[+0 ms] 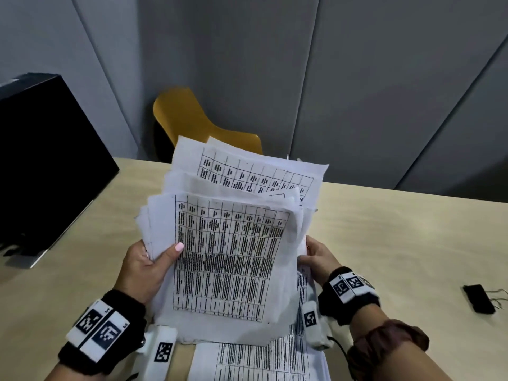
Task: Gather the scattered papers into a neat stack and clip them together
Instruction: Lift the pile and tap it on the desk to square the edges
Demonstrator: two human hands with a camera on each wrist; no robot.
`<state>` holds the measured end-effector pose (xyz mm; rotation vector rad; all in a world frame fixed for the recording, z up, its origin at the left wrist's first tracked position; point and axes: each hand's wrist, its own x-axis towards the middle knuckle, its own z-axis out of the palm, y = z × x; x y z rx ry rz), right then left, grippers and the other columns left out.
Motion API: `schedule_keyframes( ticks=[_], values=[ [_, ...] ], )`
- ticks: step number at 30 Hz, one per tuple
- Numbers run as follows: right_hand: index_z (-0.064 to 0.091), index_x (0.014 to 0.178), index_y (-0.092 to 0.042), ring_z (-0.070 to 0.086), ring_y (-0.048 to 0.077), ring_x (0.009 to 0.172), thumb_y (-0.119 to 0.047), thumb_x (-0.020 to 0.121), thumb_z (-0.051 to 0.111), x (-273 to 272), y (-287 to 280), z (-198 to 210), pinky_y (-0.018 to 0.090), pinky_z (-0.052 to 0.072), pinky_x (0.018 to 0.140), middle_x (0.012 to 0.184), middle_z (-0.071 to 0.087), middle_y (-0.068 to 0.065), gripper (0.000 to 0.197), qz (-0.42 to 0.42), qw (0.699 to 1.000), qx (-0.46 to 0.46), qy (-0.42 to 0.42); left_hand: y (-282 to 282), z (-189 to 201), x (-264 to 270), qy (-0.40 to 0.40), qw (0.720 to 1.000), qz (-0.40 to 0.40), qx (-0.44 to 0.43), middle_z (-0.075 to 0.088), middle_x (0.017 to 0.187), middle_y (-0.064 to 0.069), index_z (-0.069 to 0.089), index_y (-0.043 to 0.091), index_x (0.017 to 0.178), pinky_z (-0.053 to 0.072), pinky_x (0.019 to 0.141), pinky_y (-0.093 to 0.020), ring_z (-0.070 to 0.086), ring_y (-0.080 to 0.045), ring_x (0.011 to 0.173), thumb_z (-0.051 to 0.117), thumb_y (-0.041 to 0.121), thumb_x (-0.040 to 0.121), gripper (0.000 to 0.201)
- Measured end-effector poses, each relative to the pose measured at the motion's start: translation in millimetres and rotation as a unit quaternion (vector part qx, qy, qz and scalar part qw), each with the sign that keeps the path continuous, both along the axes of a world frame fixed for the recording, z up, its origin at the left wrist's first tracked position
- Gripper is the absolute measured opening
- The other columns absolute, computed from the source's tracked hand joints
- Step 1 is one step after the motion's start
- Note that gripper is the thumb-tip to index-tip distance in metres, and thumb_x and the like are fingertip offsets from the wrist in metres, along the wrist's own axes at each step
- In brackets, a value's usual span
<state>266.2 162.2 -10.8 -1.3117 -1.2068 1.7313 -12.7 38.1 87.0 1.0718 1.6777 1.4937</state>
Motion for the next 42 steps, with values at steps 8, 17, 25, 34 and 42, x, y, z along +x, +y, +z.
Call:
schedule_keyframes(
  ticks=[8, 17, 25, 34, 42],
  values=[
    [0.048, 0.112, -0.030, 0.065, 0.025, 0.072, 0.012, 0.058, 0.064, 22.8, -21.3, -7.1, 0.033, 0.056, 0.064, 0.085, 0.067, 0.013, 0.070, 0.085, 0.991, 0.003, -0.107, 3.2, -4.1, -10.4, 0.006, 1.000, -0.025, -0.001, 0.071, 0.066, 0.018, 0.063, 0.015, 0.081, 0.047, 0.058, -0.005, 0.062, 0.004, 0.064, 0.060, 0.002, 0.083, 0.014],
    [0.054, 0.077, -0.005, 0.063, 0.012, 0.056, 0.017, 0.079, 0.056, 18.7, -27.2, -3.6, 0.024, 0.053, 0.058, 0.061, 0.070, 0.001, 0.022, -0.171, 0.983, 0.057, 0.036, 3.5, -1.2, -13.9, 0.004, 0.998, -0.064, 0.006, 0.070, 0.061, 0.011, 0.062, 0.009, 0.076, 0.048, 0.058, -0.008, 0.062, 0.001, 0.059, 0.056, -0.004, 0.083, 0.016],
    [0.056, 0.083, -0.002, 0.067, 0.016, 0.048, 0.011, 0.092, 0.031, 15.6, -32.9, 35.6, 0.021, 0.052, 0.044, 0.057, 0.070, 0.008, 0.029, -0.122, 0.966, -0.079, 0.212, 5.3, 6.3, -25.7, -0.142, 0.988, -0.051, -0.027, 0.059, 0.053, 0.003, 0.052, 0.008, 0.077, 0.050, 0.048, -0.020, 0.057, -0.009, 0.049, 0.052, -0.002, 0.085, 0.013],
    [0.065, 0.082, 0.001, 0.058, 0.019, 0.050, 0.005, 0.085, 0.054, -5.2, -36.8, -3.2, 0.024, 0.049, 0.057, 0.051, 0.064, 0.002, 0.013, -0.143, 0.979, -0.069, -0.131, 15.4, -66.1, -36.2, -0.104, 0.976, 0.056, -0.184, 0.061, 0.116, -0.022, 0.054, -0.006, 0.117, 0.038, 0.103, -0.050, 0.057, -0.036, 0.108, 0.058, 0.000, 0.087, 0.031],
    [0.065, 0.088, -0.010, 0.062, 0.035, 0.091, -0.028, 0.081, 0.057, -16.2, -12.7, -5.5, 0.034, 0.050, 0.079, 0.097, 0.065, 0.021, 0.021, -0.092, 0.927, 0.051, -0.360, 22.2, -92.5, -57.1, -0.076, 0.959, 0.034, -0.270, 0.057, 0.125, -0.024, 0.050, -0.004, 0.124, 0.038, 0.097, -0.043, 0.055, -0.038, 0.111, 0.058, -0.003, 0.086, 0.039]
  ],
)
